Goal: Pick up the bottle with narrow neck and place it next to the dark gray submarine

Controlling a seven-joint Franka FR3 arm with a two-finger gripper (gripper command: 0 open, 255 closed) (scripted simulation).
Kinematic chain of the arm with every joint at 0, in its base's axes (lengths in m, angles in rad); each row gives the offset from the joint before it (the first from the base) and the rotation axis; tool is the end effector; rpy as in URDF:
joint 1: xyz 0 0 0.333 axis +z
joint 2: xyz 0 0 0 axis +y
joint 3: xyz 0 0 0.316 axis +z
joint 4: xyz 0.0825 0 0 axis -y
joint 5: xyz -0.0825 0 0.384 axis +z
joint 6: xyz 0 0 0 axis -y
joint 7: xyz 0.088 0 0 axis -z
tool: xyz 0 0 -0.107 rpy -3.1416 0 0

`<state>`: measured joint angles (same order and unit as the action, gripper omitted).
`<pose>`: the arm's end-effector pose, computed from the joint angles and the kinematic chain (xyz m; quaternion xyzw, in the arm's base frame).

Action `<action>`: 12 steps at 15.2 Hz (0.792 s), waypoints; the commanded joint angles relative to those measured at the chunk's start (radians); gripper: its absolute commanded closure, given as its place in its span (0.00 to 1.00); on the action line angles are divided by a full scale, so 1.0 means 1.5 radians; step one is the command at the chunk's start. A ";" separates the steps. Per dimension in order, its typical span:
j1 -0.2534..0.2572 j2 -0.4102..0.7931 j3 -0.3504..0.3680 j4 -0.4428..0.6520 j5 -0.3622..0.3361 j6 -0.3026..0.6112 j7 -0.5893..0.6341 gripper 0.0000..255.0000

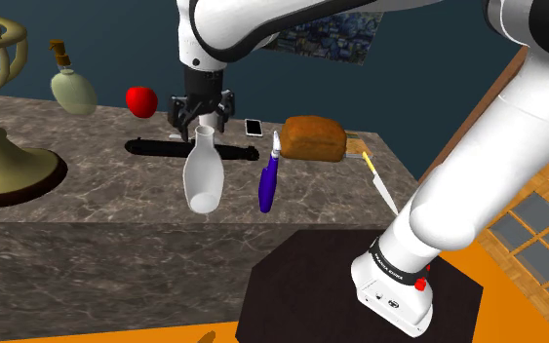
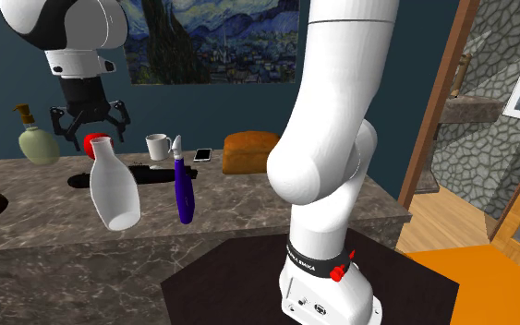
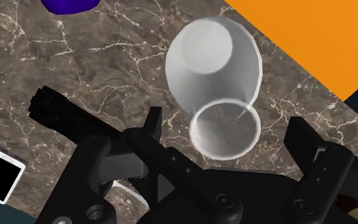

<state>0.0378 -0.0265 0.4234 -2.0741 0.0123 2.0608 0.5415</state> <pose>0.4853 0.2431 0.4410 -0.9991 0.0430 -0.0048 0.0026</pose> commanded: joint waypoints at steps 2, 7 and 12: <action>0.000 -0.008 -0.001 0.015 0.003 -0.022 -0.002 0.00; -0.002 -0.024 -0.003 0.061 0.010 -0.083 -0.007 0.00; -0.002 -0.024 -0.003 0.061 0.010 -0.083 -0.007 0.00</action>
<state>0.0353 -0.0625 0.4191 -1.9831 0.0273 1.9369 0.5304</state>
